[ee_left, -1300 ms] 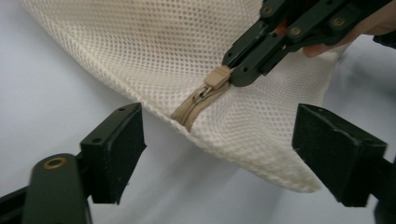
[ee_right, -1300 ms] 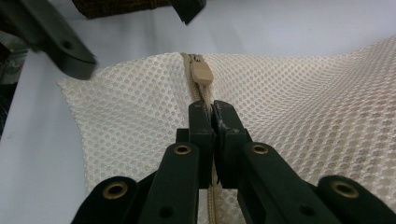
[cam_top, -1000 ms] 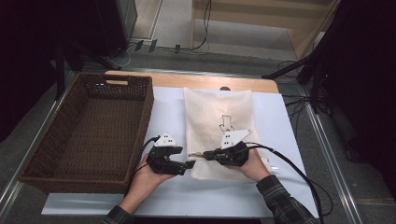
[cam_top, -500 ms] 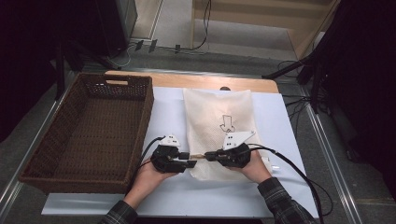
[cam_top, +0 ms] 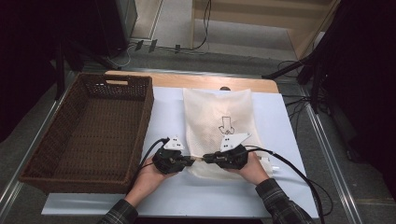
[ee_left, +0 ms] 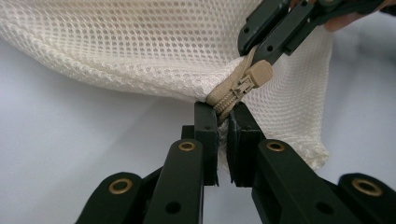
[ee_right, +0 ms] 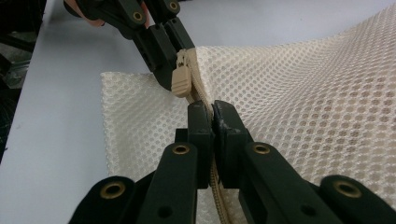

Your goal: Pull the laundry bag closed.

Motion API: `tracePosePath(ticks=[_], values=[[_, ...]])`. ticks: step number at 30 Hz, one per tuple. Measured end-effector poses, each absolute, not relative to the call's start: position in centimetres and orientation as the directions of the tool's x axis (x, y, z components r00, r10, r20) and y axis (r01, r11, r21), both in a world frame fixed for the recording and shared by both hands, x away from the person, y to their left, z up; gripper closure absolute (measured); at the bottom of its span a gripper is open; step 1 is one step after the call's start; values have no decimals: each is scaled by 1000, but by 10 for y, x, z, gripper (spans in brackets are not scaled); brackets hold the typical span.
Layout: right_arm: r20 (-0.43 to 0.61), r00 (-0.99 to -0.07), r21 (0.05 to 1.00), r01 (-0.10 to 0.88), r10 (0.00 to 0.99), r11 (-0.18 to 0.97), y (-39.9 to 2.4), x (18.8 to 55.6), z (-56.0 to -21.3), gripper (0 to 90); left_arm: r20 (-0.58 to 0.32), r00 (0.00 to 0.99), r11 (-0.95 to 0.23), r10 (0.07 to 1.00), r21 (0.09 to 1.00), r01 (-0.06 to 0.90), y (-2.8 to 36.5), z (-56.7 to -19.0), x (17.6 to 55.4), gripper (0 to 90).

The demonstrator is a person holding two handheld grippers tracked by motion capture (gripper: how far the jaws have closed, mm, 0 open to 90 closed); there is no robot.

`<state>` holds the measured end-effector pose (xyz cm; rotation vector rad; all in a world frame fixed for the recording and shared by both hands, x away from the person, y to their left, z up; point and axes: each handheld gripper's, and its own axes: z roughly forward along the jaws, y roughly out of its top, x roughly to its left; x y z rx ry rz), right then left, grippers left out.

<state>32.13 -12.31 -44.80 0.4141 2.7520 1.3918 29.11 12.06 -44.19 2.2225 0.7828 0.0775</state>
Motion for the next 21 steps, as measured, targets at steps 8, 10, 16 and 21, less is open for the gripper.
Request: tracePosePath(ticks=[8, 10, 16, 21], values=[[129, -952, 824, 258, 277, 504, -134, 315, -427, 732, -161, 806, -532, 570, 675, 511, 124, -442, 287, 847], [149, -951, 825, 270, 271, 495, -136, 310, -424, 735, -156, 806, -536, 571, 674, 509, 124, -442, 285, 848], [187, -944, 796, 308, 273, 521, -129, 294, -431, 766, -136, 806, -527, 576, 692, 493, 128, -441, 278, 847], [223, -934, 779, 343, 278, 525, -122, 296, -439, 768, -121, 817, -538, 564, 696, 475, 128, -441, 274, 848]])
